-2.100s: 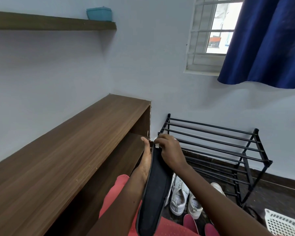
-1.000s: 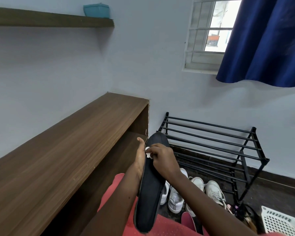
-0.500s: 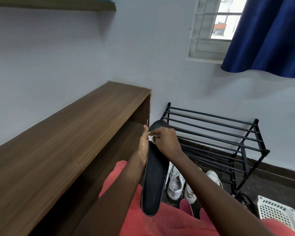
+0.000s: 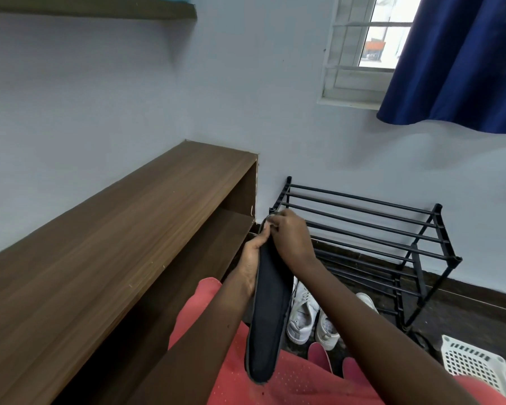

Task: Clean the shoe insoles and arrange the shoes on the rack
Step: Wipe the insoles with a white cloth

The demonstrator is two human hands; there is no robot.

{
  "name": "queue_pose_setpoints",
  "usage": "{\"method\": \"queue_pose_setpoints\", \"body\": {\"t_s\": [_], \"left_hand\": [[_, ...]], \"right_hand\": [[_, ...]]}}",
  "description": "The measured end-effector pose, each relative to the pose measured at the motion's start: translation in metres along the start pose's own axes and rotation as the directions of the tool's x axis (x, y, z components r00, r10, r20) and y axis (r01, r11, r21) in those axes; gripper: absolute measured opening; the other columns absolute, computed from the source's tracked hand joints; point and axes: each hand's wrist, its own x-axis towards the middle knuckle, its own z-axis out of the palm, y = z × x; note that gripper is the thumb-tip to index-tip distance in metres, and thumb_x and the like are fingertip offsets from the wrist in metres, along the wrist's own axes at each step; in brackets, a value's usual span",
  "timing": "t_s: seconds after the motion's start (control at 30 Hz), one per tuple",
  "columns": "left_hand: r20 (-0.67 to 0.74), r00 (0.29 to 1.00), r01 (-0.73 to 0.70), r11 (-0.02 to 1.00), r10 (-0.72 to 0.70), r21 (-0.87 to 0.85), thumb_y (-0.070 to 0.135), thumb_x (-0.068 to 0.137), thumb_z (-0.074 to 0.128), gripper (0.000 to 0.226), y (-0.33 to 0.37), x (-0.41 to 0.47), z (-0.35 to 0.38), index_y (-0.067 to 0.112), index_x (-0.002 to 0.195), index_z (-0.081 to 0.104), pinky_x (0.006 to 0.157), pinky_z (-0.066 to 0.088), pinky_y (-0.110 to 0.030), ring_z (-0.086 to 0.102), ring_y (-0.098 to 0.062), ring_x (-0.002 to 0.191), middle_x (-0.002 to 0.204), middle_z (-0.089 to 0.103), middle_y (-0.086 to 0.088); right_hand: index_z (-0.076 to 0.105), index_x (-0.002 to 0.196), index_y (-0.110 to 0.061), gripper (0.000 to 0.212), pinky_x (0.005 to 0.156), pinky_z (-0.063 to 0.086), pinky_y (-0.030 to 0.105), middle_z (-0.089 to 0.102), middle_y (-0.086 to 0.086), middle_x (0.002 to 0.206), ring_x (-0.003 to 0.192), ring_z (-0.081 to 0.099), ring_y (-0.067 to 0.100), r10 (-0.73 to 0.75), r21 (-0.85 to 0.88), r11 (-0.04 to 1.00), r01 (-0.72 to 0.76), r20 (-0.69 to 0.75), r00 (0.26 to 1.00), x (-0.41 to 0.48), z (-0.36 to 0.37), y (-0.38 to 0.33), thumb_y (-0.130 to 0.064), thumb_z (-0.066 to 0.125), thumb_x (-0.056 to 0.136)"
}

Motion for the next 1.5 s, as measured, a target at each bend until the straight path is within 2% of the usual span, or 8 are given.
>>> {"method": "queue_pose_setpoints", "body": {"t_s": [0.13, 0.27, 0.47, 0.67, 0.83, 1.07, 1.23, 1.5], "left_hand": [[0.016, 1.000, 0.004, 1.000, -0.004, 0.009, 0.047, 0.095, 0.041, 0.054, 0.006, -0.005, 0.000, 0.004, 0.122, 0.060, 0.074, 0.057, -0.034, 0.068, -0.027, 0.090, 0.106, 0.068, -0.018], [-0.065, 0.997, -0.046, 0.999, 0.046, -0.010, 0.052, 0.093, 0.040, 0.063, 0.012, -0.001, -0.003, -0.001, 0.121, 0.059, 0.089, 0.050, -0.040, 0.065, -0.030, 0.092, 0.110, 0.065, -0.021], [-0.137, 0.984, -0.108, 0.994, 0.110, 0.021, 0.053, 0.096, 0.034, 0.062, 0.018, 0.012, -0.012, 0.001, 0.094, 0.067, 0.063, 0.056, -0.028, 0.070, -0.023, 0.066, 0.079, 0.072, -0.014], [-0.126, 0.989, -0.067, 0.996, 0.074, 0.057, 0.053, 0.097, 0.030, 0.063, 0.012, 0.010, -0.011, 0.002, 0.093, 0.067, 0.059, 0.057, -0.026, 0.070, -0.022, 0.064, 0.077, 0.073, -0.013], [-0.145, 0.986, -0.070, 0.995, 0.080, 0.072, 0.057, 0.095, 0.032, 0.068, 0.012, 0.005, -0.008, -0.001, 0.108, 0.065, 0.082, 0.052, -0.037, 0.066, -0.029, 0.084, 0.096, 0.069, -0.020], [-0.218, 0.972, -0.078, 0.996, 0.088, 0.053, 0.057, 0.097, 0.026, 0.066, 0.014, 0.016, -0.010, 0.005, 0.089, 0.066, 0.058, 0.055, -0.025, 0.069, -0.019, 0.059, 0.069, 0.072, -0.009], [-0.207, 0.972, -0.112, 0.994, 0.110, 0.003, 0.056, 0.096, 0.032, 0.065, 0.017, 0.020, -0.013, -0.001, 0.105, 0.063, 0.063, 0.057, -0.028, 0.069, -0.026, 0.078, 0.084, 0.073, -0.014], [-0.044, 0.999, -0.002, 1.000, 0.002, -0.001, 0.054, 0.096, 0.031, 0.061, 0.006, 0.009, -0.003, 0.005, 0.102, 0.066, 0.074, 0.053, -0.033, 0.071, -0.023, 0.076, 0.086, 0.073, -0.014]], "right_hand": [[0.070, 0.106, -0.002, 0.026, 0.076, 0.042, 0.034, 0.061, 0.018, 0.103, 0.095, 0.057, 0.031, 0.093, -0.053, 0.994, -0.096, -0.048, 0.995, 0.018, -0.010, 0.007, -0.002, 0.049, 0.089], [0.068, 0.110, -0.004, 0.030, 0.083, 0.049, 0.039, 0.064, 0.019, 0.107, 0.095, 0.060, 0.033, 0.205, 0.050, 0.978, -0.205, -0.003, 0.979, 0.016, -0.015, 0.012, -0.004, 0.048, 0.088], [0.073, 0.101, -0.008, 0.029, 0.049, 0.039, 0.014, 0.072, 0.013, 0.088, 0.052, 0.051, 0.010, 0.318, 0.192, 0.915, -0.354, 0.196, 0.928, -0.004, -0.012, 0.022, -0.002, 0.054, 0.081], [0.073, 0.098, -0.005, 0.027, 0.056, 0.042, 0.016, 0.072, 0.014, 0.090, 0.072, 0.057, 0.017, 0.368, 0.291, 0.873, -0.391, 0.133, 0.920, 0.005, -0.017, 0.024, 0.000, 0.054, 0.079], [0.073, 0.098, -0.010, 0.027, 0.077, 0.045, 0.022, 0.071, 0.008, 0.096, 0.093, 0.061, 0.019, 0.379, 0.372, 0.851, -0.371, 0.055, 0.924, 0.009, -0.018, 0.021, -0.003, 0.054, 0.081], [0.074, 0.080, -0.008, 0.021, 0.056, 0.048, 0.017, 0.070, 0.008, 0.076, 0.064, 0.062, 0.015, 0.328, 0.213, 0.901, -0.378, 0.237, 0.915, -0.001, -0.014, 0.024, 0.003, 0.058, 0.075], [0.073, 0.078, 0.001, 0.024, 0.063, 0.059, 0.026, 0.071, 0.016, 0.071, 0.062, 0.069, 0.020, 0.294, 0.089, 0.930, -0.356, 0.401, 0.868, -0.003, -0.015, 0.025, 0.006, 0.050, 0.074], [0.070, 0.097, 0.006, 0.023, 0.082, 0.048, 0.038, 0.067, 0.024, 0.094, 0.092, 0.061, 0.034, 0.156, 0.067, 0.986, -0.155, -0.004, 0.988, 0.004, -0.005, 0.002, 0.001, 0.050, 0.085]]}}
